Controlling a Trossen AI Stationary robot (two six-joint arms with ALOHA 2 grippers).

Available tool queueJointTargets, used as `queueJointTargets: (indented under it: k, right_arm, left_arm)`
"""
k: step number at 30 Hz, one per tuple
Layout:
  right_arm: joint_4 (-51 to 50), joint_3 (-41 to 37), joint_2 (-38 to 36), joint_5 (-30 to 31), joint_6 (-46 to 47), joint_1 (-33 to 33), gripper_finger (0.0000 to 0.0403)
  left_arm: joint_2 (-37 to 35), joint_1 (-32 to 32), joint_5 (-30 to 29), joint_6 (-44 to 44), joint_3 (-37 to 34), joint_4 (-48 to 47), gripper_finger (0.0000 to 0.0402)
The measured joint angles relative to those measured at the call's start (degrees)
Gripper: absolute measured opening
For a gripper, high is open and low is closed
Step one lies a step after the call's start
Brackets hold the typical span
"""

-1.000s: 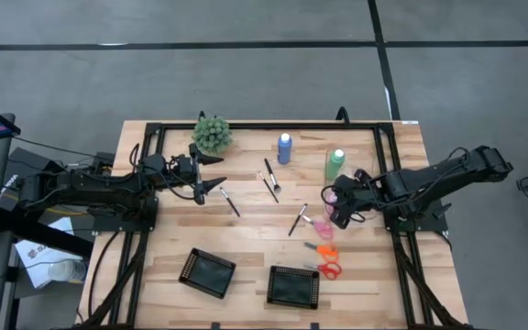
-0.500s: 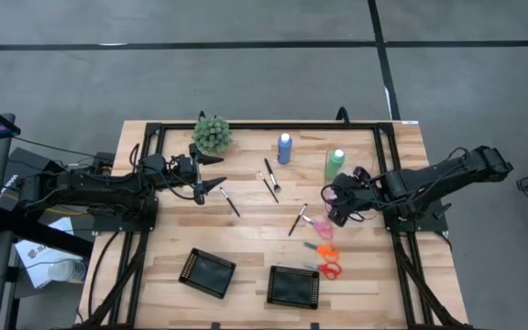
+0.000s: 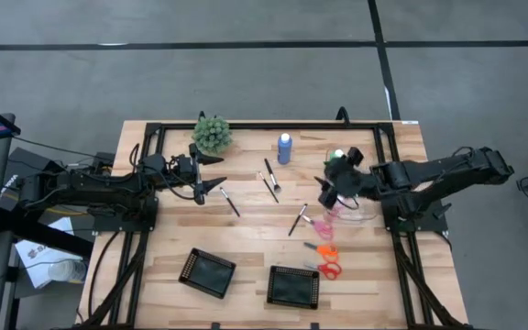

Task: Pick & Place Paint Supplies
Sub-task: Put the blue paint bottle into the transparent bin

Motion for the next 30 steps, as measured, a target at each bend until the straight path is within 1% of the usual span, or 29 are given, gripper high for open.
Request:
queueJointTargets:
  k: [2, 5, 10, 12, 15, 18, 21, 30]
  right_arm:
    - [3.3, 0.0, 0.0, -1.7, -3.5, -3.0, 0.0252]
    - [9.1, 0.0, 0.6, -6.4, -8.7, -8.0, 0.0265]
    - [18.2, 0.2, 2.9, -16.4, -15.5, -17.3, 0.0272]
    - [19.4, 0.1, 4.6, -20.8, -17.2, -21.1, 0.0273]
    - [19.7, 2.7, 8.5, -27.0, -18.6, -26.2, 0.0273]
    - [19.1, 6.6, 13.1, -32.2, -20.0, -30.1, 0.0273]
    - [15.1, 12.2, 18.0, -34.7, -22.8, -32.5, 0.0273]
    - [-4.1, 32.7, 31.7, -40.9, -27.4, -37.3, 0.0273]
  left_arm:
    - [0.0, 0.0, 0.0, -0.1, 0.0, -0.1, 0.028]
    - [0.0, 0.0, 0.1, -0.2, 0.0, -0.4, 0.028]
    - [0.0, 0.0, 1.9, -1.9, 0.0, -0.5, 0.028]
    - [0.0, 0.0, 2.3, -2.7, 0.0, -0.4, 0.028]
    - [0.0, -0.1, 2.9, -4.0, 0.0, -0.4, 0.028]
    - [0.0, -0.1, 3.0, -4.3, 0.0, -0.5, 0.028]
    - [0.0, -0.1, 3.0, -4.7, 0.0, -0.5, 0.028]
    - [0.0, -0.1, 3.0, -5.6, 0.0, -1.1, 0.028]
